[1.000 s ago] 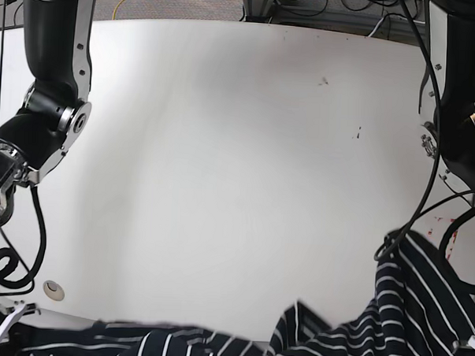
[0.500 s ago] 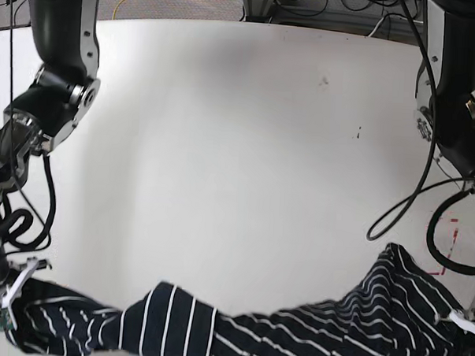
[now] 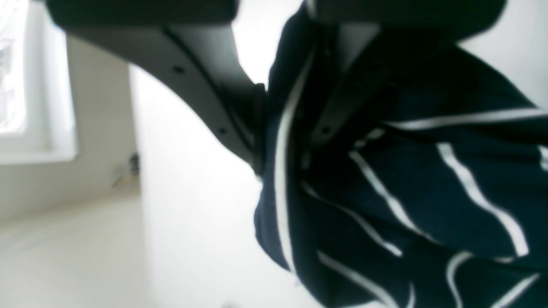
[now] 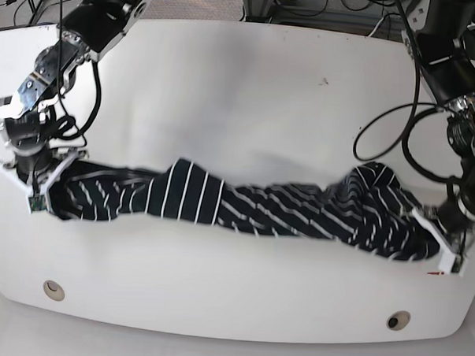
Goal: Fold the T-shirt properly
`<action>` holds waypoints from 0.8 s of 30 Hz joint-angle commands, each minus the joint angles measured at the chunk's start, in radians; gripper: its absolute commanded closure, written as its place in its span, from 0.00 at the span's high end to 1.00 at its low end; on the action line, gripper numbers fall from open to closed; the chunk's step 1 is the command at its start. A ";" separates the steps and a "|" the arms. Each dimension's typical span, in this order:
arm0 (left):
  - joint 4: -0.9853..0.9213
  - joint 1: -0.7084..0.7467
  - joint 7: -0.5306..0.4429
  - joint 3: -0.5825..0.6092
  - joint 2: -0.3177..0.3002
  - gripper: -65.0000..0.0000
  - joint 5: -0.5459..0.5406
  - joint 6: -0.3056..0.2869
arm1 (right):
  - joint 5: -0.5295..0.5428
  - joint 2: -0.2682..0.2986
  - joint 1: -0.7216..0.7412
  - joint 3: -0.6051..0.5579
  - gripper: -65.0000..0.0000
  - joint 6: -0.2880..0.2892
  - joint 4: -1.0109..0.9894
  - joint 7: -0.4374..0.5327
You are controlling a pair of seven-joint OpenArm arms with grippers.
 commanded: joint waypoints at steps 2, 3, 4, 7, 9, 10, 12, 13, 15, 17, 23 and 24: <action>0.016 0.074 0.018 -0.063 -0.029 0.00 0.007 0.018 | -0.039 -0.038 -0.087 0.038 0.00 -0.014 0.017 0.054; 0.016 0.106 0.029 -0.076 -0.029 0.00 -0.007 0.018 | -0.039 -0.055 -0.124 0.048 0.00 -0.014 0.017 0.072; 0.016 0.128 0.033 -0.087 -0.029 0.00 -0.018 0.018 | -0.039 -0.069 -0.150 0.053 0.00 -0.014 0.016 0.084; 0.013 0.202 0.038 -0.116 -0.032 0.00 -0.049 0.018 | -0.039 -0.115 -0.230 0.062 0.00 -0.014 0.016 0.123; 0.015 0.243 0.036 -0.121 -0.034 0.00 -0.056 0.018 | -0.039 -0.135 -0.270 0.062 0.00 -0.014 0.016 0.135; 0.015 0.268 0.035 -0.121 -0.035 0.00 -0.059 0.018 | -0.039 -0.146 -0.294 0.062 0.00 -0.014 0.016 0.138; 0.015 0.298 0.035 -0.122 -0.035 0.00 -0.061 0.018 | -0.039 -0.161 -0.327 0.064 0.00 -0.014 0.016 0.139; 0.016 0.312 0.035 -0.122 -0.035 0.00 -0.061 0.018 | -0.039 -0.166 -0.344 0.064 0.00 -0.014 0.016 0.139; 0.016 0.330 0.036 -0.122 -0.038 0.00 -0.061 0.018 | -0.039 -0.178 -0.373 0.064 0.00 -0.014 0.016 0.139; 0.016 0.350 0.036 -0.124 -0.058 0.00 -0.061 0.018 | -0.039 -0.186 -0.397 0.064 0.00 -0.014 0.016 0.139; 0.015 0.373 0.033 -0.124 -0.075 0.00 -0.063 0.018 | -0.039 -0.209 -0.451 0.064 0.00 -0.014 0.016 0.139; 0.015 0.375 0.033 -0.125 -0.075 0.00 -0.063 0.018 | -0.039 -0.213 -0.459 0.064 0.00 -0.014 0.016 0.139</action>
